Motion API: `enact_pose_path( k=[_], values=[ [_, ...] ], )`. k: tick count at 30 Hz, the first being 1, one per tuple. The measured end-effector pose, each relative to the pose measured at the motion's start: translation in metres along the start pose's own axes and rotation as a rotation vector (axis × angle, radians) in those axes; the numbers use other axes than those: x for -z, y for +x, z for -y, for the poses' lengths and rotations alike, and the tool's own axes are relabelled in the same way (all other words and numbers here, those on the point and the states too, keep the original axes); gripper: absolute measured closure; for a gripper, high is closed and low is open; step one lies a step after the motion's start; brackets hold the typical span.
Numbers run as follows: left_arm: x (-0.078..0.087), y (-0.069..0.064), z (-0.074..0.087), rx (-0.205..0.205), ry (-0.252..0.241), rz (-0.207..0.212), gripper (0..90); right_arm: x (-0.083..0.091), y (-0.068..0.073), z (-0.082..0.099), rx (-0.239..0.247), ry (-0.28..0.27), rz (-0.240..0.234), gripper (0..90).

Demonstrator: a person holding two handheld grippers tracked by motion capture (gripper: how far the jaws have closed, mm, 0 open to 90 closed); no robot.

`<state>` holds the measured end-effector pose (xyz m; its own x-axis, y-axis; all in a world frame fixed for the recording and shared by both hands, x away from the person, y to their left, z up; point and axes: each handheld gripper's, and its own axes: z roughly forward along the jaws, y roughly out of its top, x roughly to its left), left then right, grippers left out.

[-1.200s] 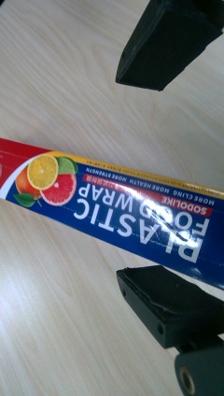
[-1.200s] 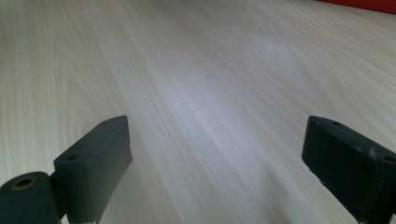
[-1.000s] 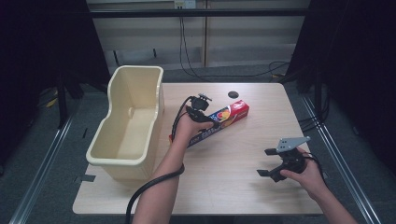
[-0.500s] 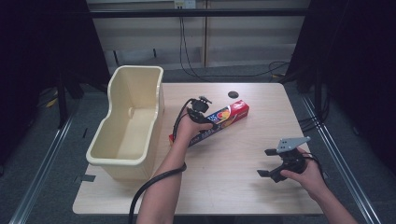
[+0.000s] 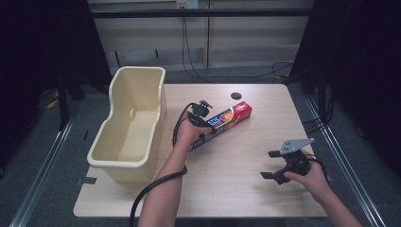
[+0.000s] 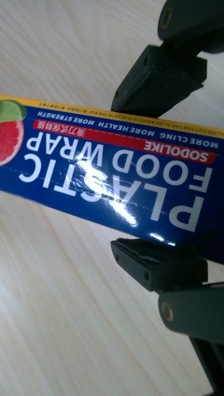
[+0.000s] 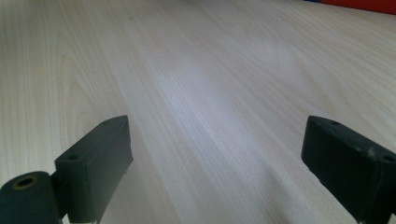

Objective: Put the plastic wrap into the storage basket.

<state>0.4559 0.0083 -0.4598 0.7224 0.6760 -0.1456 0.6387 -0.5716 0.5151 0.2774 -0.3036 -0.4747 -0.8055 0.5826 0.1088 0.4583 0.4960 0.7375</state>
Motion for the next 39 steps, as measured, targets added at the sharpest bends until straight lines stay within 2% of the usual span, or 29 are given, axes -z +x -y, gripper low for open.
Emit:
enact_pose_path(
  k=[2, 5, 9, 11, 18, 19, 21, 24, 27, 32, 35, 36, 37, 38, 39],
  values=[
    [0.002, -0.003, 0.001, -0.008, 0.017, -0.003, 33.7, 0.0, 0.0, 0.0, 0.001, -0.004, -0.004, 8.2],
    [0.006, -0.008, 0.005, 0.0, 0.046, 0.006, 35.5, 0.0, 0.0, 0.0, -0.001, -0.002, -0.002, 8.2],
    [0.01, -0.015, 0.011, 0.023, 0.057, 0.001, 36.8, -0.001, 0.001, -0.001, -0.001, -0.001, -0.007, 8.2],
    [0.013, -0.02, 0.013, 0.013, 0.08, -0.003, 36.9, -0.001, 0.002, -0.002, -0.002, -0.005, -0.007, 8.3],
    [0.015, -0.021, 0.006, 0.004, 0.084, -0.003, 30.3, 0.0, 0.003, -0.003, -0.002, -0.007, -0.003, 8.2],
    [0.013, -0.023, 0.005, 0.011, 0.074, -0.012, 29.6, 0.0, 0.003, -0.003, 0.003, -0.004, 0.0, 8.2],
    [0.011, -0.022, 0.001, 0.001, 0.074, 0.014, 30.2, -0.001, 0.003, -0.003, 0.005, -0.007, -0.006, 8.2],
    [0.007, -0.022, -0.003, 0.008, 0.058, 0.016, 29.7, -0.001, 0.002, -0.003, 0.0, -0.005, -0.011, 8.2],
    [0.002, -0.022, -0.008, -0.006, 0.086, 0.018, 30.0, -0.001, 0.003, -0.002, -0.002, -0.001, -0.004, 8.2],
    [-0.006, -0.021, -0.01, -0.011, 0.096, 0.007, 31.2, -0.001, 0.002, -0.002, 0.001, -0.004, -0.007, 8.2],
    [-0.01, -0.021, -0.01, -0.007, 0.102, -0.005, 37.6, -0.001, 0.002, -0.002, 0.002, -0.005, -0.01, 8.2],
    [-0.009, -0.02, -0.012, -0.013, 0.117, -0.01, 37.6, -0.001, 0.002, -0.002, 0.002, -0.005, -0.01, 8.2],
    [-0.008, -0.023, -0.014, 0.006, 0.147, -0.024, 39.3, 0.0, 0.002, -0.002, 0.002, -0.009, -0.007, 8.3],
    [-0.008, -0.023, -0.014, 0.006, 0.147, -0.024, 39.8, 0.0, 0.002, -0.002, 0.002, -0.009, -0.007, 8.3],
    [-0.006, -0.025, -0.016, 0.034, 0.185, -0.025, 39.8, 0.0, 0.002, -0.002, 0.005, -0.007, -0.009, 8.2]
  ],
)
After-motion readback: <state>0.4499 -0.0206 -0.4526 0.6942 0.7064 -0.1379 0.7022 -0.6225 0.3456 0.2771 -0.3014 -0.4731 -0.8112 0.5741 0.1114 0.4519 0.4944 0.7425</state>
